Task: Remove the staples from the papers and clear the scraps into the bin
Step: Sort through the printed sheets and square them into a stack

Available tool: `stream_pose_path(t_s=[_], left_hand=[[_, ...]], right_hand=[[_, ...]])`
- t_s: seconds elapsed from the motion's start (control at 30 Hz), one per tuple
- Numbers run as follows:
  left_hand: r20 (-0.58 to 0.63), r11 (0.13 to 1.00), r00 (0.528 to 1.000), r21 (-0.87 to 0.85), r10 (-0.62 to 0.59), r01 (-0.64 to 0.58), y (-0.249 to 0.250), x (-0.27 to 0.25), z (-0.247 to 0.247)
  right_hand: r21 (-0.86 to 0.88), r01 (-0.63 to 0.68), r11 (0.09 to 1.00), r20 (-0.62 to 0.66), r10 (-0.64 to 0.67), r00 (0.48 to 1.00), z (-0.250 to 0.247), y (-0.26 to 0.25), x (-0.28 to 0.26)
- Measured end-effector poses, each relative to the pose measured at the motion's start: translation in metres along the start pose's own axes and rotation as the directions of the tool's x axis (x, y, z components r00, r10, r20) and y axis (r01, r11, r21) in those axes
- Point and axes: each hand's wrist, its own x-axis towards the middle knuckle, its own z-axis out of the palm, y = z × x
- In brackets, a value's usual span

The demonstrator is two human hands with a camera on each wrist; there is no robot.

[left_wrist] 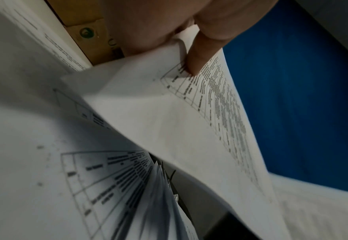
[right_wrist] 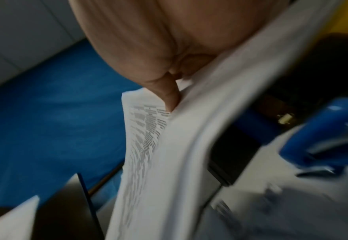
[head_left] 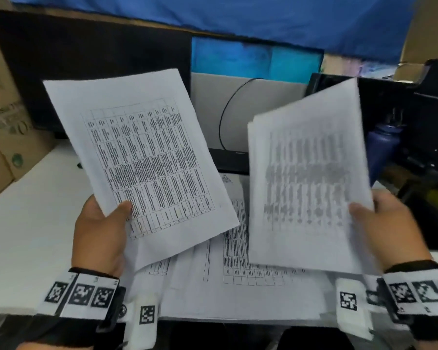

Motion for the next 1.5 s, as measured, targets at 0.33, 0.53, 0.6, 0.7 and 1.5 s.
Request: stream_pose_path(t_s=[0.33, 0.53, 0.6, 0.7, 1.5], left_hand=[[0.336, 0.993, 0.937, 0.105, -0.091, 0.058, 0.004, -0.036, 0.032], [0.520, 0.994, 0.852, 0.110, -0.056, -0.001, 0.011, -0.074, 0.046], [0.535, 0.976, 0.845, 0.181, 0.006, -0.121, 0.016, -0.078, 0.048], [0.549, 0.933, 0.829, 0.234, 0.105, -0.273, 0.014, -0.074, 0.049], [0.215, 0.969, 0.969, 0.182, 0.124, -0.165, 0.009, -0.050, 0.037]], right_hand=[[0.520, -0.284, 0.806, 0.310, 0.131, 0.942, 0.013, -0.020, -0.016], [0.646, -0.308, 0.698, 0.331, 0.108, 0.937, 0.049, -0.025, -0.036], [0.642, -0.188, 0.743, 0.222, 0.055, 0.974, 0.050, -0.029, -0.039], [0.630, -0.055, 0.774, 0.120, -0.028, 0.992, 0.047, -0.033, -0.042], [0.517, 0.077, 0.852, 0.238, -0.229, 0.944, 0.053, -0.034, -0.060]])
